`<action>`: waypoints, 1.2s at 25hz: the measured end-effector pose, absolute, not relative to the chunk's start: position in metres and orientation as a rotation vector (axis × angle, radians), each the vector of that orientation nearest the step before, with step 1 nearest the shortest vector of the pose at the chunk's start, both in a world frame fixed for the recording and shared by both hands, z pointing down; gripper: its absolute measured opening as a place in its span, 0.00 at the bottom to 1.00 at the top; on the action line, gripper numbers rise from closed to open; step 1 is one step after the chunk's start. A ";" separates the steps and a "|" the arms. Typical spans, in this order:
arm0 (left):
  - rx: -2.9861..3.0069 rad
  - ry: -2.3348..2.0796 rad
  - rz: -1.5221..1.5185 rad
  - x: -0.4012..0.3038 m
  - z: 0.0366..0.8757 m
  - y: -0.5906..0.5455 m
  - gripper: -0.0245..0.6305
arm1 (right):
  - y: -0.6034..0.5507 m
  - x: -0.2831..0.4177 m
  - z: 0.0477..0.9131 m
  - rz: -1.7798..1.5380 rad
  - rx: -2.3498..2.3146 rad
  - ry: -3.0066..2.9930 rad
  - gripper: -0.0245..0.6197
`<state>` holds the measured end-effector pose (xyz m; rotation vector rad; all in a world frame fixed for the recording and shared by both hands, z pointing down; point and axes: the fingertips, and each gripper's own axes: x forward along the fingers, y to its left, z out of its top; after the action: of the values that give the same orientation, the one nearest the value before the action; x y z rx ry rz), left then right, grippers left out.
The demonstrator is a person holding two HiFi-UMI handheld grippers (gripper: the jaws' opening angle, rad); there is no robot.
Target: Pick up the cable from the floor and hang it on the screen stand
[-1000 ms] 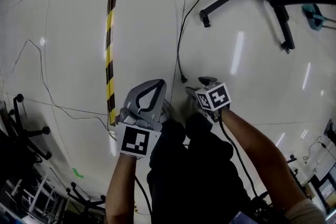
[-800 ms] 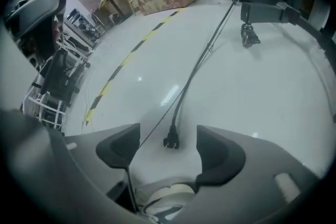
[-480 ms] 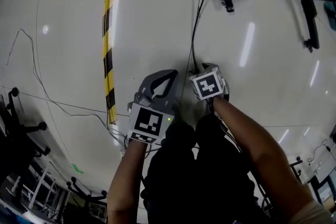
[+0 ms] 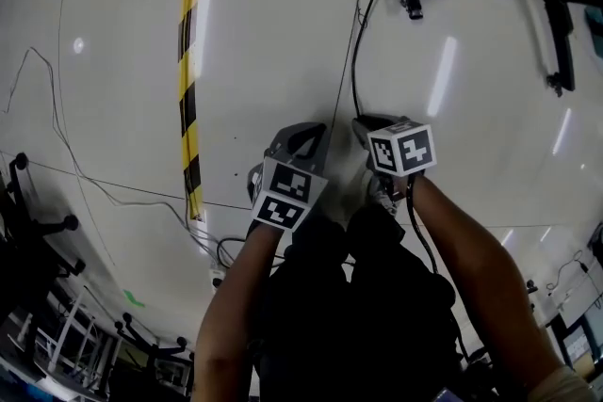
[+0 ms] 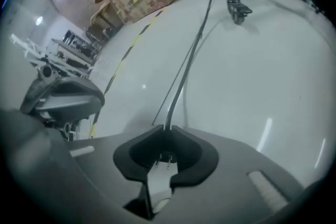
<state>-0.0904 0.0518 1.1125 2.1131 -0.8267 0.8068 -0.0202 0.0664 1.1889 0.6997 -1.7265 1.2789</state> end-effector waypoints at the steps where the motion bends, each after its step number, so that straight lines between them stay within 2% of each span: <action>1: 2.108 -0.824 0.809 -0.091 1.111 0.051 0.07 | 0.066 -0.020 1.180 1.350 0.709 -1.744 0.12; 6: 2.057 -0.838 0.814 -0.103 1.087 0.055 0.07 | 0.070 -0.035 1.094 1.758 0.585 -1.896 0.12; 10: 2.054 -0.838 0.794 -0.106 1.035 0.062 0.07 | 0.051 -0.046 0.977 2.012 0.423 -2.095 0.12; 12: 2.079 -0.862 0.760 -0.108 0.996 0.060 0.07 | 0.042 -0.052 0.914 2.037 0.354 -2.213 0.12; 17: 2.176 -1.015 0.544 -0.118 0.840 0.029 0.07 | 0.021 -0.057 0.738 1.860 0.293 -2.501 0.12; 24: 2.491 -1.186 0.121 -0.111 0.529 -0.037 0.07 | -0.008 -0.055 0.493 1.544 0.371 -2.816 0.12; 30: 2.673 -1.209 0.084 -0.099 0.330 -0.037 0.07 | 0.001 -0.049 0.328 1.130 0.463 -2.929 0.12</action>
<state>-0.0985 -0.0370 0.3300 2.6734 -1.2090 0.0838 -0.0492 0.0010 0.3277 0.4631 -2.9287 1.1297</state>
